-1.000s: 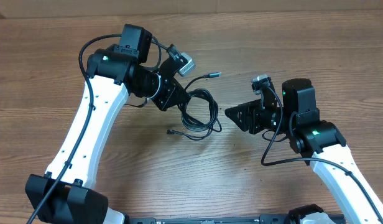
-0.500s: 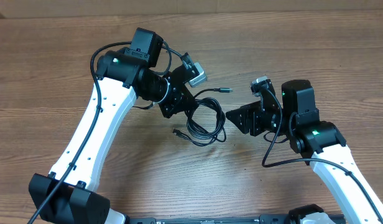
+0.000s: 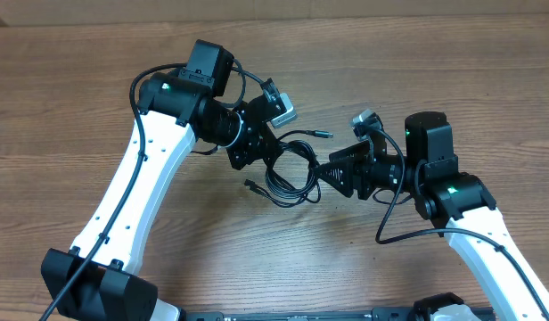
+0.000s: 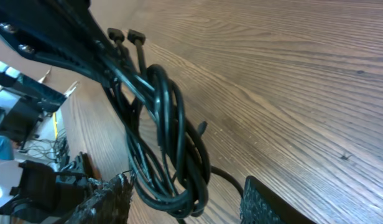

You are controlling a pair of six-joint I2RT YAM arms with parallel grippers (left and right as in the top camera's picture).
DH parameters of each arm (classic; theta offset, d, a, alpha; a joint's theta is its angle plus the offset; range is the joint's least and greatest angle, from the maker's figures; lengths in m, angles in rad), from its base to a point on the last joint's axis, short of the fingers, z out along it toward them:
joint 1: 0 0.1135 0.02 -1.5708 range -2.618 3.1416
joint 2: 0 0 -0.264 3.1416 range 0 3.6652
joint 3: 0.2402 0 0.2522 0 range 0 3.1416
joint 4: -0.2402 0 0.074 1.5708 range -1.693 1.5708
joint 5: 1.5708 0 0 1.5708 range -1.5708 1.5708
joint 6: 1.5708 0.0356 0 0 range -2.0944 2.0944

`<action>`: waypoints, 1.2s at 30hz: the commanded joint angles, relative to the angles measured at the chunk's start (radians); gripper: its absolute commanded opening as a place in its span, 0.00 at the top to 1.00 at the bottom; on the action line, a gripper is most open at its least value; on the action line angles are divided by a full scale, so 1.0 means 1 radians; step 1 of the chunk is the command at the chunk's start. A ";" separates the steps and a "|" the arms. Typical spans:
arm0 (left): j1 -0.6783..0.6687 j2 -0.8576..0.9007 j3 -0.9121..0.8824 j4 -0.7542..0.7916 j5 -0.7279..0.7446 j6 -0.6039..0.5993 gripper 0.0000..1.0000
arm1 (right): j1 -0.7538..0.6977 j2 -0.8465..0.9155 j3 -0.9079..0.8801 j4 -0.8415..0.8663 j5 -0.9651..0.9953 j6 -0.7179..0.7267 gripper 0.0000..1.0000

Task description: Untangle cables

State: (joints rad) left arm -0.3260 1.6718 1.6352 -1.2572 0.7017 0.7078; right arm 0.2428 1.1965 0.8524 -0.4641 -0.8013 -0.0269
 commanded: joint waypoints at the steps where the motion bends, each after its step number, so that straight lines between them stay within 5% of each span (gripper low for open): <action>1: -0.002 -0.017 0.023 0.003 0.040 0.010 0.96 | -0.002 0.001 0.011 0.010 -0.032 -0.009 0.45; 11: -0.002 -0.011 0.023 0.013 0.093 -0.150 0.96 | -0.002 0.001 0.011 0.079 -0.120 -0.008 0.46; 21: -0.043 -0.010 0.023 0.027 0.164 -0.157 0.96 | -0.002 0.001 0.011 0.083 -0.117 -0.008 0.47; 24: -0.077 -0.010 0.023 0.039 0.151 -0.159 0.96 | -0.002 0.001 0.011 0.082 -0.116 -0.008 0.59; 28: -0.093 -0.010 0.023 0.060 0.126 -0.190 0.96 | -0.002 0.001 0.011 0.080 -0.088 -0.008 0.93; 36: -0.092 -0.010 0.023 0.066 0.126 -0.192 0.96 | -0.002 0.001 0.011 0.059 -0.044 -0.008 0.96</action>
State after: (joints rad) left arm -0.4065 1.6718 1.6352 -1.1988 0.7818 0.5259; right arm 0.2363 1.1980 0.8524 -0.4046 -0.8639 -0.0334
